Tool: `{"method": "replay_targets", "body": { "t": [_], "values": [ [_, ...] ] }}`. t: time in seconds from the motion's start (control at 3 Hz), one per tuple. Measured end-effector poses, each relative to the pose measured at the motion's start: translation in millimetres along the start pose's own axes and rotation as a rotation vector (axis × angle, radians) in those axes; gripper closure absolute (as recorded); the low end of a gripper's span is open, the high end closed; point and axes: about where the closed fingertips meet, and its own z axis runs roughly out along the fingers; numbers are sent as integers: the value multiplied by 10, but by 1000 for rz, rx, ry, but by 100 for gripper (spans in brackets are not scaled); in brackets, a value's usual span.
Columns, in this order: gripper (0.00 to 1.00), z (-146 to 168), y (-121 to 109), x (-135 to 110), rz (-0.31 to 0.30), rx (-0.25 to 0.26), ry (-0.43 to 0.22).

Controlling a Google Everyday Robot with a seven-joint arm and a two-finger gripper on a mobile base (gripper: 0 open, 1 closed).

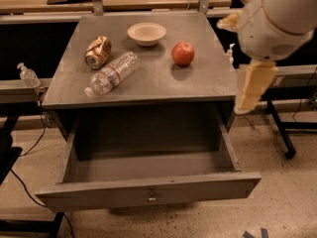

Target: Place water bottle into top drawer

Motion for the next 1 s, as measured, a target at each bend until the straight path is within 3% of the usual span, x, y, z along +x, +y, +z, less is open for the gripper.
{"method": "replay_targets", "body": {
  "t": [0.33, 0.67, 1.0],
  "values": [
    [0, 172, -344, -408, -216, 84, -31],
    [0, 636, -618, -1311, -499, 79, -92],
    [0, 1362, -721, -1947, -610, 32, -128]
  ]
}}
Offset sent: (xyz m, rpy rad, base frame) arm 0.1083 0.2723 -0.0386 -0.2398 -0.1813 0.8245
